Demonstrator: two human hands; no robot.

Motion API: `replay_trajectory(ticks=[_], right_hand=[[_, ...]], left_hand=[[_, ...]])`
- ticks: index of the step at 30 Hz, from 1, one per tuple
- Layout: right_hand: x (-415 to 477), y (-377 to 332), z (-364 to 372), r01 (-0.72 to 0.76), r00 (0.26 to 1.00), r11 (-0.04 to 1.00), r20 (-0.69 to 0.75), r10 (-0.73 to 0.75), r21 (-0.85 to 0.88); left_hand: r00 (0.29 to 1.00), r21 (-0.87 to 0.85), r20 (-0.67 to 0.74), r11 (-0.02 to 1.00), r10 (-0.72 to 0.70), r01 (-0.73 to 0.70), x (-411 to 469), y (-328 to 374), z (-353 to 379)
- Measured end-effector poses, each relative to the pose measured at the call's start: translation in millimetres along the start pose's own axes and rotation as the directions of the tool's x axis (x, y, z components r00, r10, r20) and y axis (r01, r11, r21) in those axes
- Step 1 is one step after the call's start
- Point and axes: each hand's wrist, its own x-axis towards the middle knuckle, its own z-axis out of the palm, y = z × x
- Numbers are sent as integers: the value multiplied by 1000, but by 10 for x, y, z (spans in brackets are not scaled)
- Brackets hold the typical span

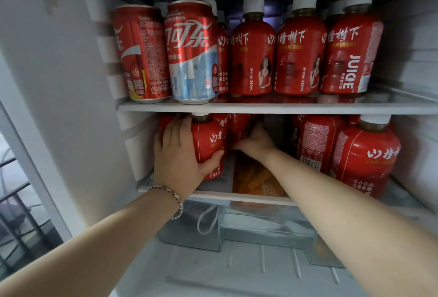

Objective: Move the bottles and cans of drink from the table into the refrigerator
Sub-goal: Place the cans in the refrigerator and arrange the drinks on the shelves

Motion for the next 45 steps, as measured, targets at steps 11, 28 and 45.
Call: replay_trajectory(ticks=[11, 28, 45], right_hand=[[-132, -74, 26, 6, 973, 1000, -232, -4, 4], [-55, -30, -187, 74, 997, 948, -42, -64, 310], [-134, -37, -172, 4, 997, 999, 78, -1, -47]], left_hand=[[997, 293, 18, 954, 69, -72, 143, 85, 226], [998, 263, -11, 963, 68, -62, 110, 50, 337], [993, 249, 102, 968, -58, 31, 144, 228, 117]])
